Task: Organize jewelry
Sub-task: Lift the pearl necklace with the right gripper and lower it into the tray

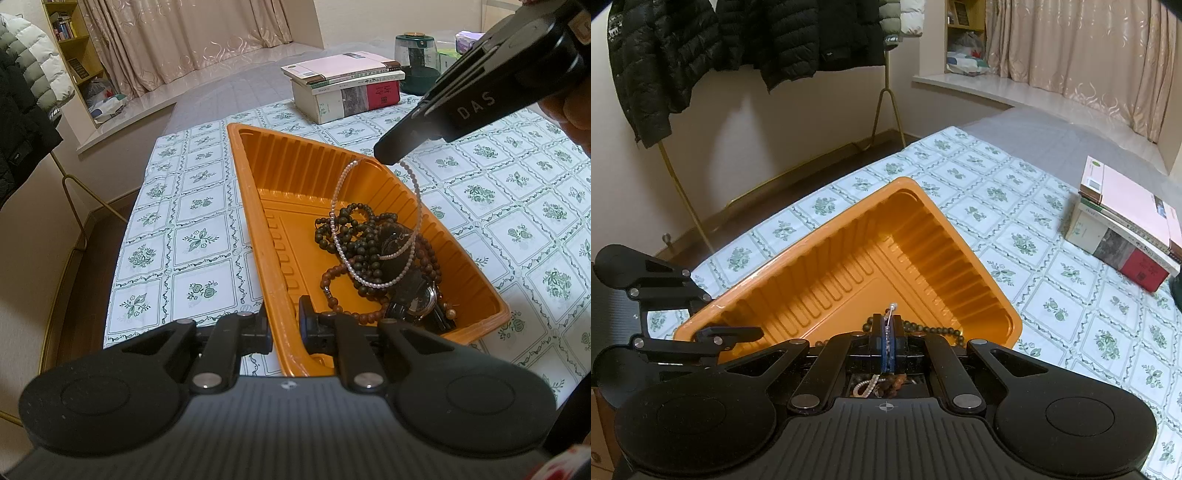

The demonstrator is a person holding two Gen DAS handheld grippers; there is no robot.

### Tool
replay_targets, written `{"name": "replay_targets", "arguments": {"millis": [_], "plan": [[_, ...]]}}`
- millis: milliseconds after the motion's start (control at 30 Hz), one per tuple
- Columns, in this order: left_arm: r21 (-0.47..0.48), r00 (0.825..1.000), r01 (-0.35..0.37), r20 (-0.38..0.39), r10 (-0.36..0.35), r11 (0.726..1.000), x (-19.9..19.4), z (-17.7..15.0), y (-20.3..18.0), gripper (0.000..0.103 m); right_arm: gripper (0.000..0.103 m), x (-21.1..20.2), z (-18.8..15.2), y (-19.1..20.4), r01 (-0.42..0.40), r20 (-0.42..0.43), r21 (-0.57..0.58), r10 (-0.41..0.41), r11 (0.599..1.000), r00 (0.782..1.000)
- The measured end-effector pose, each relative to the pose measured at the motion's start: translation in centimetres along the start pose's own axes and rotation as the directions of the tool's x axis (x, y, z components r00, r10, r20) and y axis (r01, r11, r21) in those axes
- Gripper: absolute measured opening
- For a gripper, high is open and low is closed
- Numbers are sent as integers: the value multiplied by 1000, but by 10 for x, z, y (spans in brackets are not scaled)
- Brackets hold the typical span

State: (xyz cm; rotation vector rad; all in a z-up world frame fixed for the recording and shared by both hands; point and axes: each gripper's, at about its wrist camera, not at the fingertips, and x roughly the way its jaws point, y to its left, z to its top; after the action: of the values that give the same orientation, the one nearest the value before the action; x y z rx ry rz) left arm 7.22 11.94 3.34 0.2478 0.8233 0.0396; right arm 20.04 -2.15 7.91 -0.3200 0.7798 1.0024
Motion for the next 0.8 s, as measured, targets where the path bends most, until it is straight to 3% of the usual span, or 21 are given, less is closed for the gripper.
{"name": "replay_targets", "arguments": {"millis": [433, 800], "plan": [[0, 1000, 0, 0, 0, 1000, 0, 0, 0, 11, 1, 11, -5, -1, 29, -51, -2, -29, 1000, 998], [24, 1000, 21, -2, -21, 999, 5, 3, 4, 11, 1, 7, 17, -3, 51, -41, -104, -55, 993, 998]]}}
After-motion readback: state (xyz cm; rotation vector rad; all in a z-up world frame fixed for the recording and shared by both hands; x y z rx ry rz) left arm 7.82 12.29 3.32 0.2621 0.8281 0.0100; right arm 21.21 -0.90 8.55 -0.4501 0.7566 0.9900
